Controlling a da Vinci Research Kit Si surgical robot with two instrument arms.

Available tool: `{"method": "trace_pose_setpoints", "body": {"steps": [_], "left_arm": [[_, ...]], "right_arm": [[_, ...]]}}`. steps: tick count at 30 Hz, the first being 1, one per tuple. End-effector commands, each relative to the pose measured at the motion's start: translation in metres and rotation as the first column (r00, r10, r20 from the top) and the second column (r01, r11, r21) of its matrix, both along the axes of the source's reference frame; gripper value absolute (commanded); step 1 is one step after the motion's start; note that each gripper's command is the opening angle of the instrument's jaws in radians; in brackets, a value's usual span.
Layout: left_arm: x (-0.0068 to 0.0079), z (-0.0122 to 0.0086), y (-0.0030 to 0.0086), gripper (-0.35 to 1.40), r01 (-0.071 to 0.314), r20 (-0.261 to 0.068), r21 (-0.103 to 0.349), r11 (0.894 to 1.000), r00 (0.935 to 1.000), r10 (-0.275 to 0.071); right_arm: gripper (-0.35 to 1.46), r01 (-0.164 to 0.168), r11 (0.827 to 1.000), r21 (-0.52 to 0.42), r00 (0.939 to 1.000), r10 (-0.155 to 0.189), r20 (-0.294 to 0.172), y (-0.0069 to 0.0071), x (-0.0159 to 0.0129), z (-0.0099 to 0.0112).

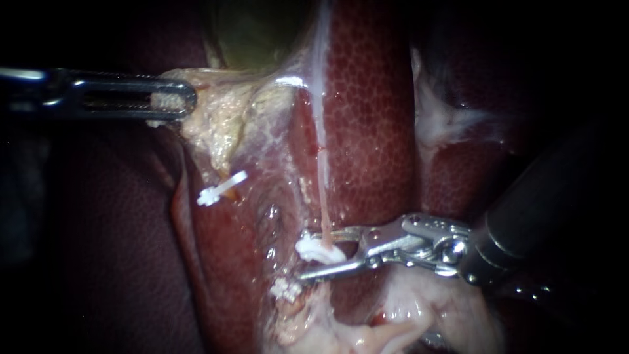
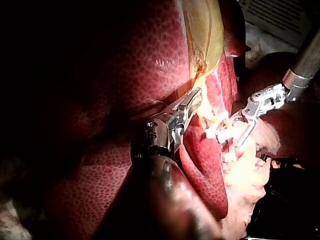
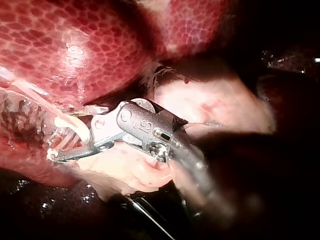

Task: Going back second clip right tube

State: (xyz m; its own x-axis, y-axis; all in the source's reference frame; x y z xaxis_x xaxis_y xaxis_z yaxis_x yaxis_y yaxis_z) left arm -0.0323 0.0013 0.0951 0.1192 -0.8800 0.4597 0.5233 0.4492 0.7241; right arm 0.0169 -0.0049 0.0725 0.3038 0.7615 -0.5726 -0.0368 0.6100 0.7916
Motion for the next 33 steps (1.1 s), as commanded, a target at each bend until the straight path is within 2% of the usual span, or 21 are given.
{"method": "trace_pose_setpoints", "body": {"steps": [1, 13, 16, 22, 29, 33], "left_arm": [[0.0, 0.0, 0.0, -0.28, 0.0, 0.0, 0.0, 1.0, 1.0, 0.0], [0.0001, 0.0, -0.0001, -0.27, 0.0, 0.0, -0.001, 1.0, 1.0, 0.0], [0.0001, 0.0, -0.0001, -0.27, 0.0, 0.0, -0.001, 1.0, 1.0, 0.0], [0.0001, 0.0001, -0.0002, -0.27, 0.0, 0.0, -0.001, 1.0, 1.0, 0.0], [0.0001, 0.0003, -0.0002, -0.25, 0.0, -0.001, -0.002, 1.0, 1.0, 0.0], [0.0, 0.0004, -0.0003, -0.25, 0.001, -0.001, -0.003, 1.0, 1.0, -0.001]], "right_arm": [[0.6, 0.0, 1.0, 0.002, 1.0, 0.0, 0.0, 0.0002, -0.0003, -0.0002], [0.6, 0.004, 1.0, 0.011, 1.0, -0.004, -0.003, 0.001, -0.0021, -0.0011], [0.6, 0.013, 1.0, -0.013, 0.9999, -0.013, -0.011, 0.0015, -0.0028, -0.0017], [0.6, 0.036, 0.995, -0.096, 0.9985, -0.04, -0.037, 0.004, -0.005, -0.0046], [0.6, 0.018, 0.986, -0.163, 0.9942, -0.035, -0.101, 0.0071, -0.0074, -0.0091], [0.6, 0.027, 0.98, -0.195, 0.9925, -0.049, -0.112, 0.0081, -0.0082, -0.0114]]}}
